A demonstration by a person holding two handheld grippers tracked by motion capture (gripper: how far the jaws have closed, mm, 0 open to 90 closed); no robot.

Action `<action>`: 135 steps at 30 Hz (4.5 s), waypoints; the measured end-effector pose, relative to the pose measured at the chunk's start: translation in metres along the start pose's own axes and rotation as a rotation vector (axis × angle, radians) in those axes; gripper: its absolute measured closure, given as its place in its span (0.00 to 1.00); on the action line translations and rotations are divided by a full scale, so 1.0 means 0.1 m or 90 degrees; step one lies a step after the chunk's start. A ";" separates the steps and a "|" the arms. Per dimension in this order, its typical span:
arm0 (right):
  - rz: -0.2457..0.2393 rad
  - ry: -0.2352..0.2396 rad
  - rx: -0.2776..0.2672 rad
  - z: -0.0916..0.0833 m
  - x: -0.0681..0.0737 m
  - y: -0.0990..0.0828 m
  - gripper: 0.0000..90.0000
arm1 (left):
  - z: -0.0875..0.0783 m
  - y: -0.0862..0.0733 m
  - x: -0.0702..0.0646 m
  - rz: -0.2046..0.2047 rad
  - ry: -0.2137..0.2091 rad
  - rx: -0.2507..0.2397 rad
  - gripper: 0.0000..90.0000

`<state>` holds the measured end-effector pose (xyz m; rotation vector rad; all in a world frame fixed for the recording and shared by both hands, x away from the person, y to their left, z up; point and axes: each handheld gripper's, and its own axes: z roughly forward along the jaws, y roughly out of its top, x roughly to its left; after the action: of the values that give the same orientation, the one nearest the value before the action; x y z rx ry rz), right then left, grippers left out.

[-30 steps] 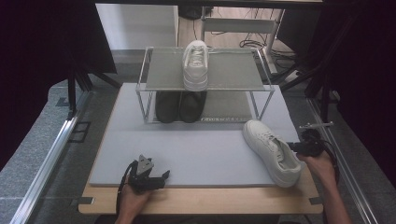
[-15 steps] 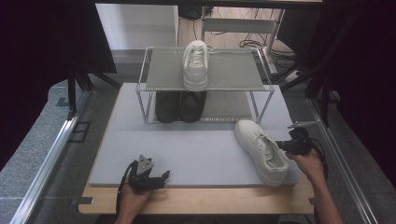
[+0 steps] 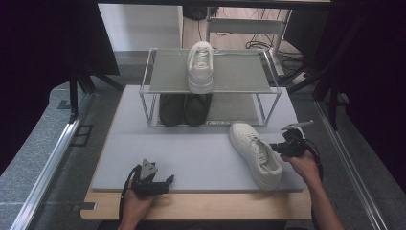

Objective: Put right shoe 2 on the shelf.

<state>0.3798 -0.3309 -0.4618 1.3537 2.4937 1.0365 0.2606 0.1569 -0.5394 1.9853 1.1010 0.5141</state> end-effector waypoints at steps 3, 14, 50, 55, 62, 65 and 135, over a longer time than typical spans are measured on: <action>-0.009 0.009 0.000 0.06 0.07 0.05 1.00 | 0.00 0.00 0.00 0.000 0.000 0.000 0.15; -0.050 0.049 0.005 0.33 0.38 0.23 1.00 | 0.00 0.00 0.00 0.000 0.000 -0.001 0.15; -0.093 0.075 -0.045 -0.22 0.77 0.18 0.78 | 0.00 0.00 0.00 0.000 0.001 -0.001 0.15; -0.097 0.079 -0.035 -0.10 0.82 0.21 0.74 | 0.00 0.00 0.00 0.000 0.001 -0.001 0.15; -0.092 0.066 -0.030 0.00 0.80 0.26 0.71 | 0.00 0.00 0.00 0.000 0.000 -0.001 0.15; -0.095 0.056 -0.020 0.06 0.79 0.27 0.70 | 0.00 0.00 0.00 0.000 0.000 -0.001 0.15; 0.117 0.195 -0.143 -1.13 0.55 0.99 0.90 | 0.00 0.00 0.00 0.000 0.000 0.000 0.15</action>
<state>0.3699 -0.3096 -0.3038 1.4697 2.3856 1.6215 0.2608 0.1569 -0.5393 1.9854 1.1015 0.5141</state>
